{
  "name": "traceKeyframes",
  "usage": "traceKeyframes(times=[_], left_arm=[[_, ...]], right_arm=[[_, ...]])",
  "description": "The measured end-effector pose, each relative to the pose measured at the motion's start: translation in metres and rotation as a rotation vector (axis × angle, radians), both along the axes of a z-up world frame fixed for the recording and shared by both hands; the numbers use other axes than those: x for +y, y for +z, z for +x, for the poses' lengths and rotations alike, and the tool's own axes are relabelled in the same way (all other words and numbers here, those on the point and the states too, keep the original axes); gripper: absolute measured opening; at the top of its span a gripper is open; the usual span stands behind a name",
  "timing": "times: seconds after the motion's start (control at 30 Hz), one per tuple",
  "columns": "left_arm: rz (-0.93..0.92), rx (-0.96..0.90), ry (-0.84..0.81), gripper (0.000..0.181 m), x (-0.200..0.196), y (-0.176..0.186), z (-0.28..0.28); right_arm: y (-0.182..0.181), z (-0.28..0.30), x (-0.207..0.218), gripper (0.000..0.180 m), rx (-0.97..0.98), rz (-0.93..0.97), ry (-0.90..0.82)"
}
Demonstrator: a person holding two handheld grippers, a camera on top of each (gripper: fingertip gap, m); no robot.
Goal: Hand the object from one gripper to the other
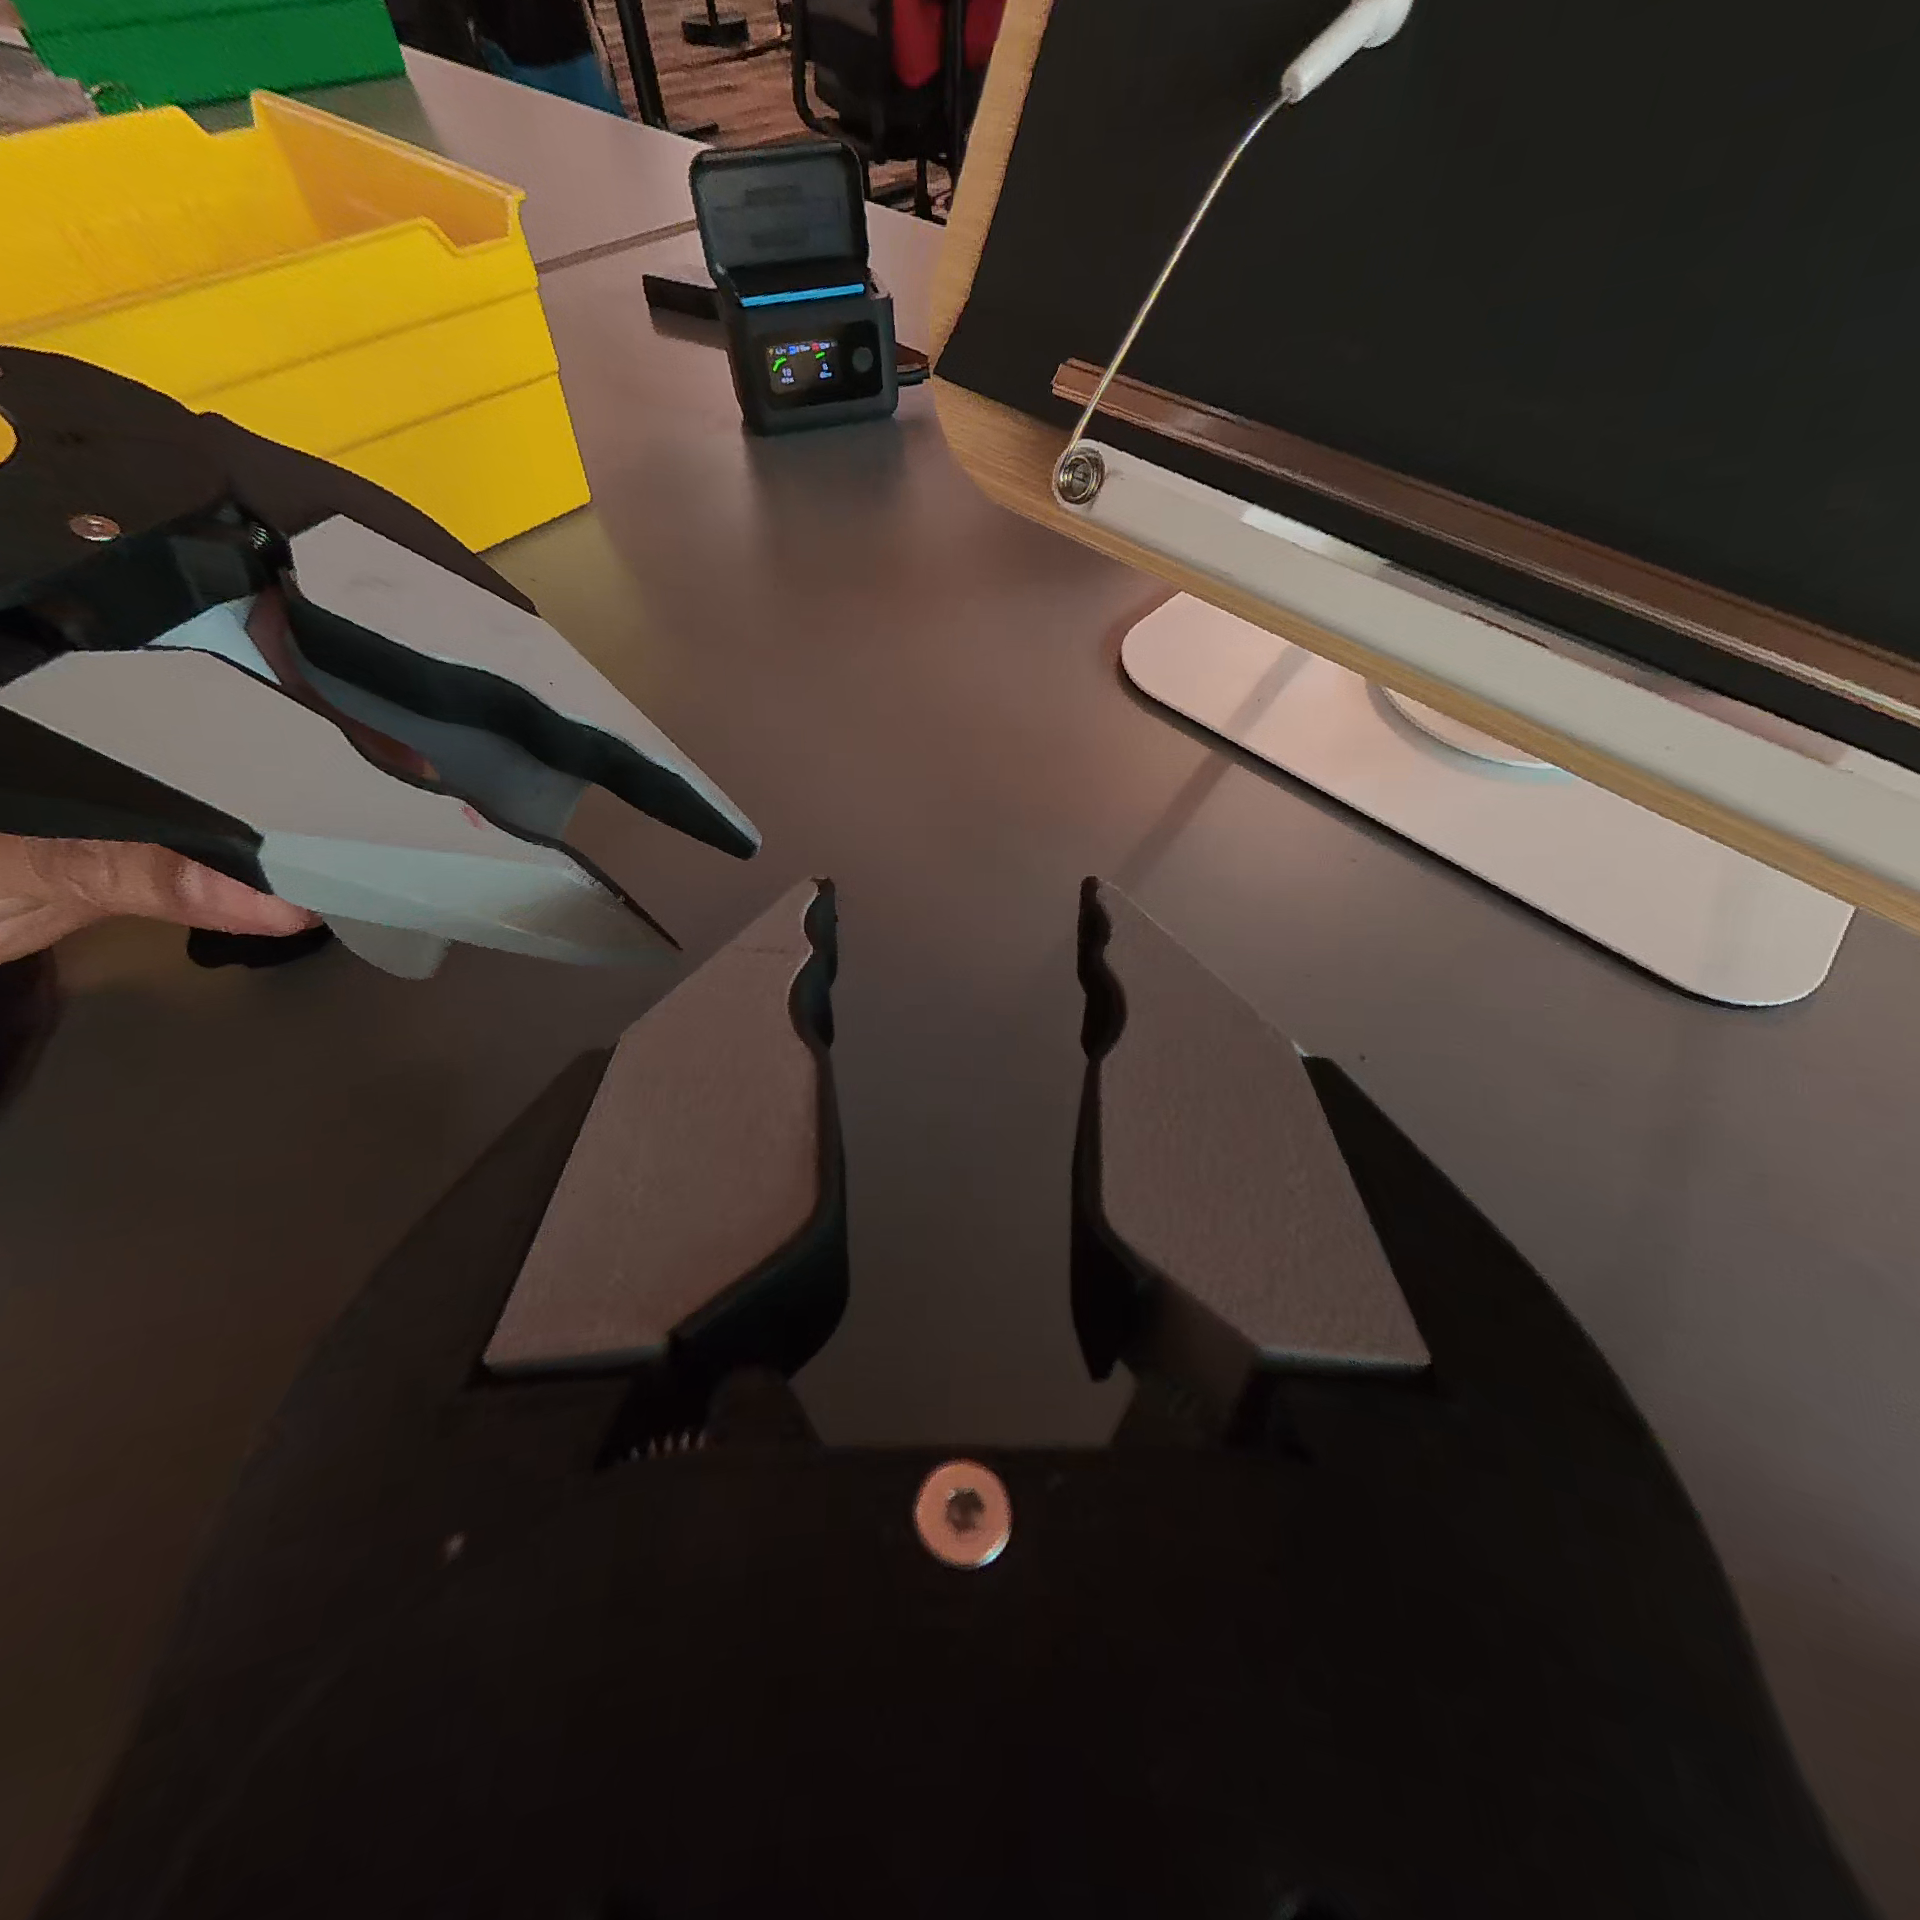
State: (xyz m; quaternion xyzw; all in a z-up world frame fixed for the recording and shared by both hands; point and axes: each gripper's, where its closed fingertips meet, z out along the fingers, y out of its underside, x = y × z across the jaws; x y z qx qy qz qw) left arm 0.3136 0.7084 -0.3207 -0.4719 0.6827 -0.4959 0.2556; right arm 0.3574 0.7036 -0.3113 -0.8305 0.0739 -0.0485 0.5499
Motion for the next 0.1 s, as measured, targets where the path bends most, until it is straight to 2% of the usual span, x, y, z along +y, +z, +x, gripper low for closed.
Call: traceKeyframes(times=[0.1], left_arm=[[0.005, 0.002, -0.001, 0.025, 0.0001, -0.0007, 0.0]], right_arm=[[-0.0022, 0.0006, 0.0, 0.044, 0.006, -0.007, -0.003]])
